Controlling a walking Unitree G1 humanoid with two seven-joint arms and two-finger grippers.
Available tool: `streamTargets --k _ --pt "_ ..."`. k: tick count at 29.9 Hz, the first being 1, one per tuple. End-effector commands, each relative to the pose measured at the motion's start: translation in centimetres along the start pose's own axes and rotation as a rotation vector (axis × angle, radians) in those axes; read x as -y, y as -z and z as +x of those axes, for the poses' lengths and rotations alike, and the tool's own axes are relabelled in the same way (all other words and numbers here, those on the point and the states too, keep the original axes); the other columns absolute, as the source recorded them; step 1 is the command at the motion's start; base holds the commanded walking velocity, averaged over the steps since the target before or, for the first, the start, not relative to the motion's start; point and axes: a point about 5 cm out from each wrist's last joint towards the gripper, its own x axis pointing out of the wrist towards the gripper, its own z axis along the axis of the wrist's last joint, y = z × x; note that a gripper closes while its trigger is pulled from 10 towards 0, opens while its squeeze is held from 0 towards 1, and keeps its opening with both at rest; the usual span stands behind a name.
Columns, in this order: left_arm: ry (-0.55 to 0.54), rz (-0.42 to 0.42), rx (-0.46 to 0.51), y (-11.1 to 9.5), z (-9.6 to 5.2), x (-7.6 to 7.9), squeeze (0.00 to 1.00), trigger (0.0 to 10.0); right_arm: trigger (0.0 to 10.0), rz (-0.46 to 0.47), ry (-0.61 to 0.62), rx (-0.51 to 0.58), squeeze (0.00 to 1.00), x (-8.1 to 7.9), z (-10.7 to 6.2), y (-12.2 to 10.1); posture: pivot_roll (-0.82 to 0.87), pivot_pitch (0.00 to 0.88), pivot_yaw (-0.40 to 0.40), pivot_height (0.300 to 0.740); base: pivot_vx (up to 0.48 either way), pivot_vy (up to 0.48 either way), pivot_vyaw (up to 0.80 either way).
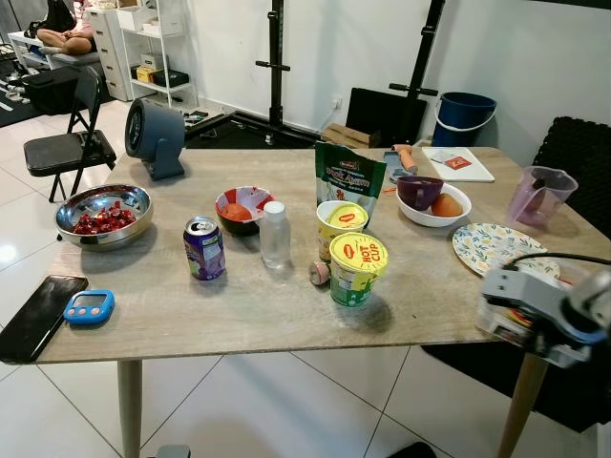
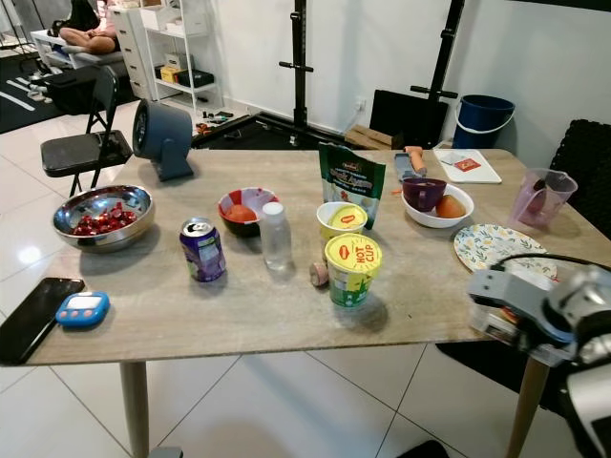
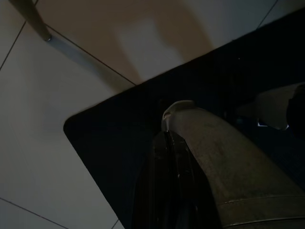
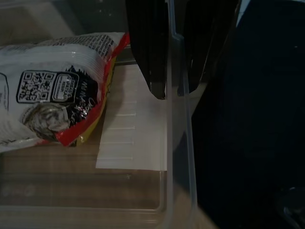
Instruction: Restocking fridge
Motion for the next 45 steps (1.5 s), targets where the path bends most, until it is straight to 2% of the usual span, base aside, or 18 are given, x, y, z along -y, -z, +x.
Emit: streamTargets --k 1,5,11,16,21,23,31,34,37,44,45 --pt "0.003 -0.003 -0.017 0.4 0.0 0.1 0.00 10.0 0.0 0.033 0.004 0.008 0.00 0.1 -0.2 0.6 -0.01 0.000 -0.048 0.740 0.000 0.000 0.00" --pt "0.010 0.000 -0.013 0.2 0.1 0.6 0.00 10.0 0.0 0.119 0.031 -0.004 0.00 0.1 -0.7 2.8 -0.01 0.000 -0.050 0.740 0.000 0.000 0.00" --pt "0.013 0.004 -0.010 -0.1 0.2 1.0 0.00 10.0 0.0 0.206 0.047 -0.009 0.00 -0.3 -0.8 4.9 -0.01 0.000 -0.050 0.740 0.000 0.000 0.00" --pt "0.013 0.012 -0.005 -0.5 0.3 1.0 0.00 10.0 0.0 0.333 0.073 -0.044 0.00 -1.4 -0.5 8.3 -0.02 0.000 -0.040 0.740 0.000 0.000 0.00" --pt "0.010 0.014 -0.003 -0.6 0.3 0.8 0.00 10.0 0.0 0.389 0.090 -0.074 0.00 -1.9 -0.6 9.9 -0.02 0.000 -0.037 0.740 0.000 0.000 0.00" --pt "0.007 0.015 -0.003 -0.6 0.2 0.5 0.00 10.0 0.0 0.441 0.113 -0.098 0.00 -2.3 -0.8 11.3 -0.02 0.000 -0.036 0.740 0.000 0.000 0.00" --pt "0.001 0.013 -0.009 -0.2 0.1 0.1 0.00 10.0 0.0 0.514 0.148 -0.129 0.00 -3.1 -0.9 13.2 -0.02 0.000 -0.035 0.740 0.000 0.000 0.00" --pt "-0.002 0.013 -0.016 0.1 0.0 -0.2 0.00 10.0 0.0 0.554 0.174 -0.164 0.00 -4.1 -0.1 14.4 -0.02 0.000 -0.034 0.740 0.000 0.000 0.00" --pt "-0.003 0.012 -0.018 0.2 -0.1 -0.3 0.00 10.0 0.0 0.568 0.182 -0.168 0.00 -4.5 0.2 14.7 -0.02 0.000 -0.034 0.740 0.000 0.000 0.00" --pt "-0.007 0.013 -0.021 0.4 -0.2 -0.6 0.00 10.0 0.0 0.610 0.218 -0.190 0.00 -6.1 2.4 15.0 -0.02 0.000 -0.030 0.740 0.000 0.000 0.00" --pt "-0.007 0.014 -0.020 0.4 -0.1 -0.5 0.00 10.0 0.0 0.617 0.225 -0.187 0.00 -6.5 3.2 14.9 -0.02 0.000 -0.027 0.740 0.000 0.000 0.00"
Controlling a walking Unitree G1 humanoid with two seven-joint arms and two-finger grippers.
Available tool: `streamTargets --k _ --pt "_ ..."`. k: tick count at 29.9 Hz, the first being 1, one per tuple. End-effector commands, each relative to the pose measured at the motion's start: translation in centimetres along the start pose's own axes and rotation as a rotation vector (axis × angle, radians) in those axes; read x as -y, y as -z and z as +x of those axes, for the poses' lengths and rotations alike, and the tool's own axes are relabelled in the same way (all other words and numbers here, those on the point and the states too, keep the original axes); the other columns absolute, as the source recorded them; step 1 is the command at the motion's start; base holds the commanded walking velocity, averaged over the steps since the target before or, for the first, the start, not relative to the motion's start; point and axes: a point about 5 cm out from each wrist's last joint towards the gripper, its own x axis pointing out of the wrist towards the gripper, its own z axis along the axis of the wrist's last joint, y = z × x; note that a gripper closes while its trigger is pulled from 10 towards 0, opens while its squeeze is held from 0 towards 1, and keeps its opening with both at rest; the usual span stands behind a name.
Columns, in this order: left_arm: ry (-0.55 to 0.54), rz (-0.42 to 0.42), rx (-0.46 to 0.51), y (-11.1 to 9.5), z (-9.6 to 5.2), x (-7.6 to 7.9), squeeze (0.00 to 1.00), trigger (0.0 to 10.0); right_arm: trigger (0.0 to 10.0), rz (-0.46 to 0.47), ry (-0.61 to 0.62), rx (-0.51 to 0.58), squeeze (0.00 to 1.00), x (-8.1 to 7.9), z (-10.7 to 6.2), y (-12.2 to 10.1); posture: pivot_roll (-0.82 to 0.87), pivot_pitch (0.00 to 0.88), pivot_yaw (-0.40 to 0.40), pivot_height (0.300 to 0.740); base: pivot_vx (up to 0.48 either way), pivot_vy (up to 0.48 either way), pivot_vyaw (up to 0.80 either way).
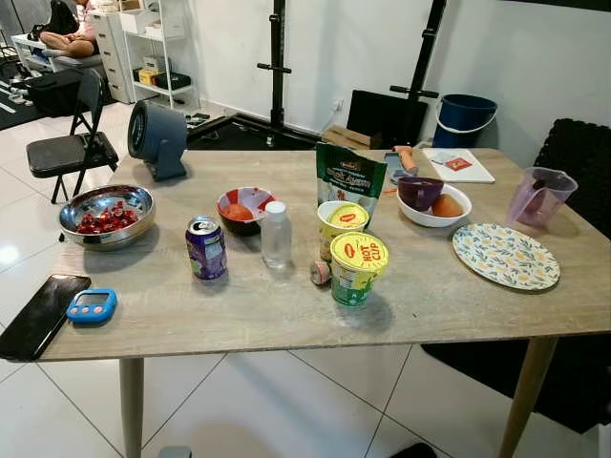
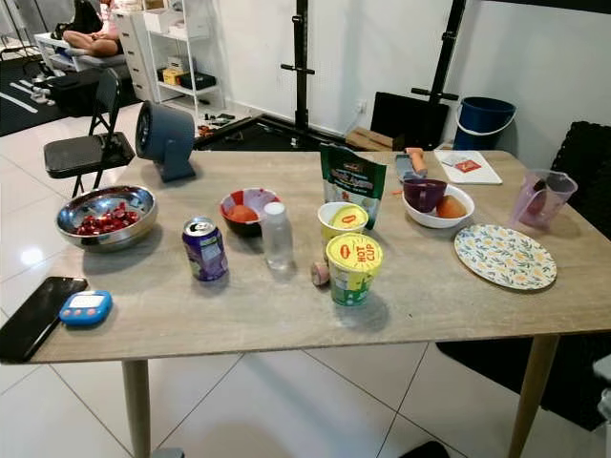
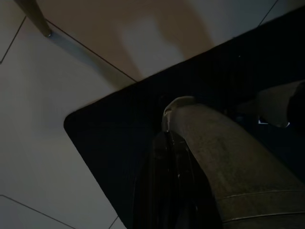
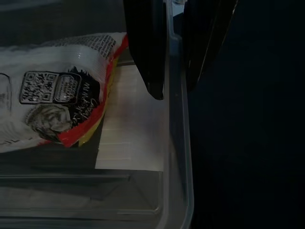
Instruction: Restocking fridge
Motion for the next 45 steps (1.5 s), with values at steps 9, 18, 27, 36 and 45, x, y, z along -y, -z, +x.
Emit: streamTargets --k 9,18,27,36,45 --pt "-0.005 0.018 -0.001 -0.1 0.0 0.1 0.00 10.0 2.4 0.057 0.026 0.033 0.00 -4.5 3.8 0.5 -0.01 0.000 -0.023 0.740 0.000 0.000 0.00" --pt "-0.001 0.019 0.008 -0.6 0.2 0.5 0.00 10.0 10.0 0.151 0.096 0.092 0.00 -7.7 6.0 0.7 -0.01 0.000 -0.026 0.740 0.000 0.000 0.00" --pt "0.005 0.021 0.009 -0.8 0.3 0.7 0.00 10.0 10.0 0.237 0.097 0.104 0.00 -12.9 8.3 1.5 -0.01 0.000 -0.029 0.740 0.000 0.000 0.00" --pt "-0.013 0.031 0.003 -0.4 -0.1 -0.5 0.00 10.0 10.0 0.260 0.132 0.095 0.00 -15.9 9.2 2.2 -0.01 0.000 -0.027 0.740 0.000 0.000 0.00" --pt "-0.013 0.033 0.005 -0.4 -0.1 -0.7 0.00 10.0 10.0 0.324 0.123 0.080 0.00 -18.1 9.7 3.0 -0.01 0.000 -0.035 0.740 0.000 0.000 0.00"
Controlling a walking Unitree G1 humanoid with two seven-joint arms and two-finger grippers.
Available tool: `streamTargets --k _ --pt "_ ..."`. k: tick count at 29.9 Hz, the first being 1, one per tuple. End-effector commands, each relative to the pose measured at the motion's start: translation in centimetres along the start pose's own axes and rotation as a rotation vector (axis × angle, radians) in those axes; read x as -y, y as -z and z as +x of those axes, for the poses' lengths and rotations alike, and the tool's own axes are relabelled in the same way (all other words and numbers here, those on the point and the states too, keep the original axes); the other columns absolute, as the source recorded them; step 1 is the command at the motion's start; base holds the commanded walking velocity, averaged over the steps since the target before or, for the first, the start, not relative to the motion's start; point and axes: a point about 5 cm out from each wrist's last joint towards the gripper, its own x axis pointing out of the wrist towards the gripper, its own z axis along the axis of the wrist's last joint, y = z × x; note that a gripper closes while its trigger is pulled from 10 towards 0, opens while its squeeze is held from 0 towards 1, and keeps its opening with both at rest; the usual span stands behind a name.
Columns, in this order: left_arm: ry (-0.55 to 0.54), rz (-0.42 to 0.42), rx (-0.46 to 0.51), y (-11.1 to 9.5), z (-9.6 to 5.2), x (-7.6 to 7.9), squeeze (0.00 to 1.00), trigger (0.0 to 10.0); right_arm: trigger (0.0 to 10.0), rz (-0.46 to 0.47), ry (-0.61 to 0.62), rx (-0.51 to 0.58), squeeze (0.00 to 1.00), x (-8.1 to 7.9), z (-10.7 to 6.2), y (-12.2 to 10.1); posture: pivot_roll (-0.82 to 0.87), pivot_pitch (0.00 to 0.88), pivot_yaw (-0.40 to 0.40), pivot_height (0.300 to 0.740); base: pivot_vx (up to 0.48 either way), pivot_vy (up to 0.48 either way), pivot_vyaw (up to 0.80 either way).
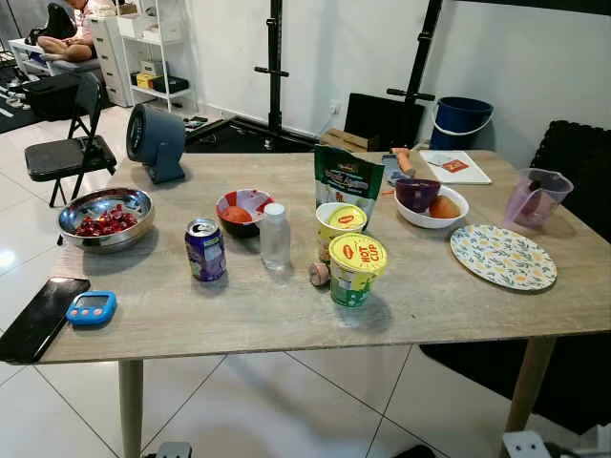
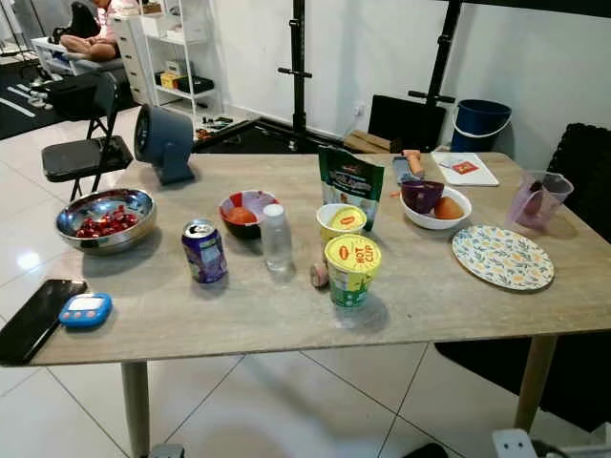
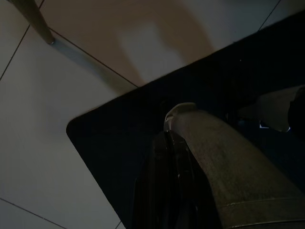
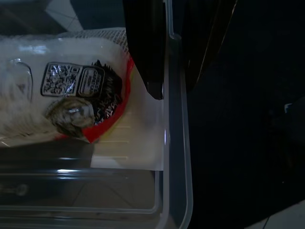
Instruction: Restocking fridge
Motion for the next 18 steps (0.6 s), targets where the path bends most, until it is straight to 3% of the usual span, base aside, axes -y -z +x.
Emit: streamTargets --k 1,18 --pt "-0.011 0.015 -0.002 0.0 -0.1 -0.6 0.00 10.0 10.0 0.006 0.011 0.002 0.00 -0.1 0.0 0.2 -0.01 0.000 -0.035 0.740 0.000 0.000 0.00" --pt "-0.010 0.018 0.000 -0.2 -0.1 -0.4 0.00 10.0 10.0 0.028 -0.025 -0.061 0.00 -2.3 0.0 2.7 -0.01 0.000 -0.032 0.740 0.000 0.000 -0.80"
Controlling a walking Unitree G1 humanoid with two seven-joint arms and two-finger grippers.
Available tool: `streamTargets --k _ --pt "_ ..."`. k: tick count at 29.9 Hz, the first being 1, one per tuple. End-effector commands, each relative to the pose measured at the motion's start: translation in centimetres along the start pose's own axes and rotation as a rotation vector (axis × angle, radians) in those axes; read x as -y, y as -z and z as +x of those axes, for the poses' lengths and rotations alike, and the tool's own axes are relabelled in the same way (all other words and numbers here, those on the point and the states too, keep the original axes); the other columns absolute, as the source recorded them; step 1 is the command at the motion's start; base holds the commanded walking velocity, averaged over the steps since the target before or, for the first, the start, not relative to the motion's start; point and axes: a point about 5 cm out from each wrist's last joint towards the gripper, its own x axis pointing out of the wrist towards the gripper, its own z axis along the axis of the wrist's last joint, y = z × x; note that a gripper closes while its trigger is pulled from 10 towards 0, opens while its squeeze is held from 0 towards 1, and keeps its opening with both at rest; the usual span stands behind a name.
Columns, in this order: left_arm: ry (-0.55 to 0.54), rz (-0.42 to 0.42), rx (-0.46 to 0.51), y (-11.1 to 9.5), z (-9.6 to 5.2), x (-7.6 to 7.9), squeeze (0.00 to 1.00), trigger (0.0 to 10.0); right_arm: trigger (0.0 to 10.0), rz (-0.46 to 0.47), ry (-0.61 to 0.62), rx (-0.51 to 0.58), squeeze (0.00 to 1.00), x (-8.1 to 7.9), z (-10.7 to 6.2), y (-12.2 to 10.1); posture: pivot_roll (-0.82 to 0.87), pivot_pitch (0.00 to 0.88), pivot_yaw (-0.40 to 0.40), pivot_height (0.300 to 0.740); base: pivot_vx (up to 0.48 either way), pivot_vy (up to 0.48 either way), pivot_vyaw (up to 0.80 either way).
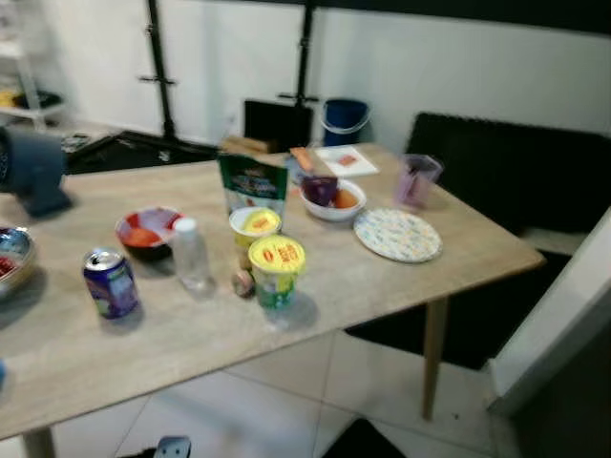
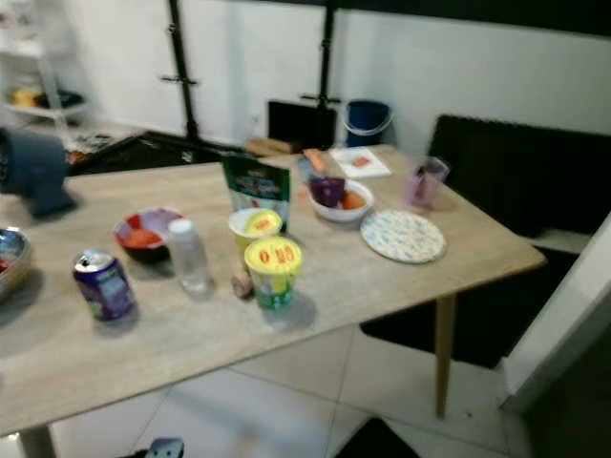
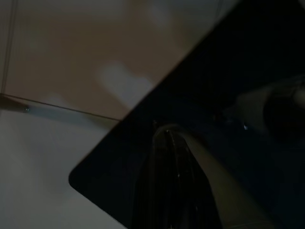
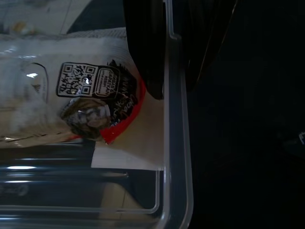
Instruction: Restocking fridge
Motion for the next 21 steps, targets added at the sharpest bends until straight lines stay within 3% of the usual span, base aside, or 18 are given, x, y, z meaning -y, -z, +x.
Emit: streamTargets --k 1,21 --pt "-0.006 0.009 0.006 -0.30 0.00 -0.18 0.00 10.0 10.0 0.009 0.008 0.031 0.00 0.09 0.00 -0.93 -0.01 0.000 -0.032 0.740 0.000 0.000 -0.80" --pt "0.010 0.040 -0.004 -0.34 0.14 0.40 0.00 10.0 10.0 -0.011 -0.002 0.020 0.00 -0.17 0.01 -0.21 -0.01 0.000 -0.032 0.740 0.000 0.000 -0.80"
